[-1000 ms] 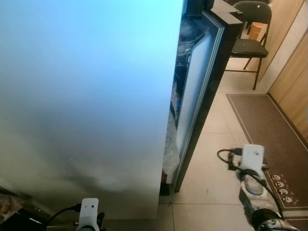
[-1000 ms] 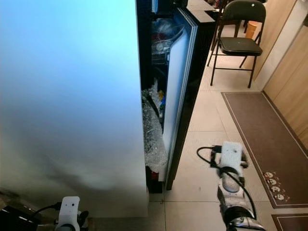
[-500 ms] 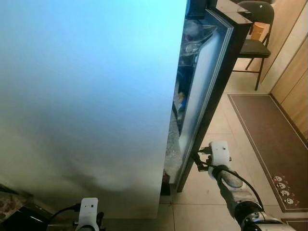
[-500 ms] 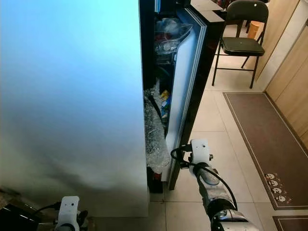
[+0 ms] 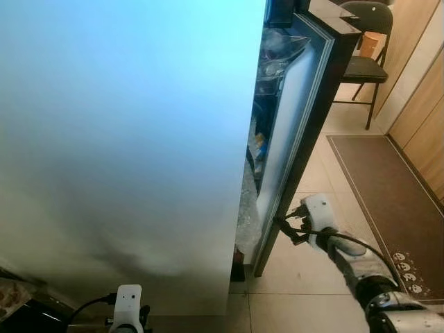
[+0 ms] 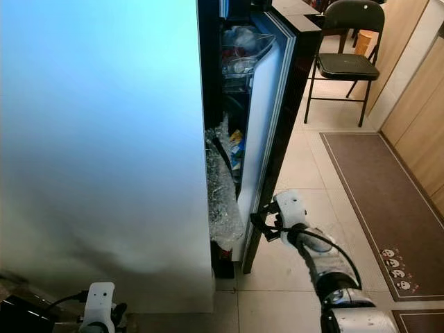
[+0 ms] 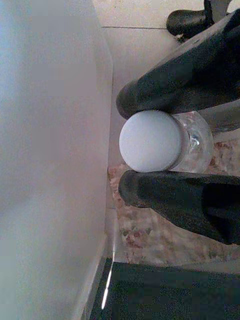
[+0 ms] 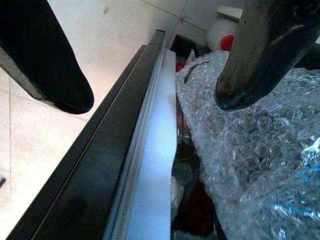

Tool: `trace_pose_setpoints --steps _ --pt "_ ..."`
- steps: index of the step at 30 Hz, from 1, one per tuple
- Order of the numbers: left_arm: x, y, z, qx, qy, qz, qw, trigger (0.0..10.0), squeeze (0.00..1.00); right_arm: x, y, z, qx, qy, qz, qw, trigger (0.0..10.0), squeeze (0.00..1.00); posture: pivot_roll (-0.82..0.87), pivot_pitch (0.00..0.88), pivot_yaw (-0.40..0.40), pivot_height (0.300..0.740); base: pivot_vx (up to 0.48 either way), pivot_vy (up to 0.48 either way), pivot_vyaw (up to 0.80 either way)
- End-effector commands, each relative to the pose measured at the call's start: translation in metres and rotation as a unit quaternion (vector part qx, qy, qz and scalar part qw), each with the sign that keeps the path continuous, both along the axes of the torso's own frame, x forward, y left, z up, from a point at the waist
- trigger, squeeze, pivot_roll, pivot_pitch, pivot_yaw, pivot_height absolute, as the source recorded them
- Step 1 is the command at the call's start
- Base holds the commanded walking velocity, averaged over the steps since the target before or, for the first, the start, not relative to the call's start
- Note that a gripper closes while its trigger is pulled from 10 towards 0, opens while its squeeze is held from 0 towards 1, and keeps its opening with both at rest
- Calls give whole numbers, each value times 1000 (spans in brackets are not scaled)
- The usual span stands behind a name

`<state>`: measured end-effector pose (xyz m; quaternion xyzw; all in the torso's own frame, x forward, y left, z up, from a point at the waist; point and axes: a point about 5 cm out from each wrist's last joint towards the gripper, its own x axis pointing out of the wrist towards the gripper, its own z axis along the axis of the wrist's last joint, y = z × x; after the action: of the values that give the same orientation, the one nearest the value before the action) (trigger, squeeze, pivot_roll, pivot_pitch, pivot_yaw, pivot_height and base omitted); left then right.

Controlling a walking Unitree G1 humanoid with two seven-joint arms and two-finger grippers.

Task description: Restocking fridge

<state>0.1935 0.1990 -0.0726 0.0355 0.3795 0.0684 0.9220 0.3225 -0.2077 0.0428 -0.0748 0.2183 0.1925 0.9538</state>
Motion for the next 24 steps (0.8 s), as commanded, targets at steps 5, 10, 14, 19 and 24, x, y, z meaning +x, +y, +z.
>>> trace_pose_setpoints --steps 5,10,14,19,24 --pt "-2 2 -1 4 5 3 1000 10000 0 14 -5 23 -40 -32 38 998 10000 0 -44 11 4 740 0 0 0" --pt "-1 2 -1 5 4 1 1000 10000 0 18 3 34 -34 -34 120 992 10000 0 -49 11 9 740 0 0 0" --pt "-1 2 0 6 4 1 1000 10000 0 19 7 39 -27 -30 154 987 10000 0 -49 12 10 740 0 0 0" --pt "-1 2 0 7 4 1 1000 10000 0 26 8 47 -39 -44 151 987 10000 0 -46 11 10 740 0 0 0" --pt "-2 3 -1 8 5 2 1000 10000 0 35 -8 56 -69 -67 58 994 10000 0 -44 14 10 740 0 0 0"
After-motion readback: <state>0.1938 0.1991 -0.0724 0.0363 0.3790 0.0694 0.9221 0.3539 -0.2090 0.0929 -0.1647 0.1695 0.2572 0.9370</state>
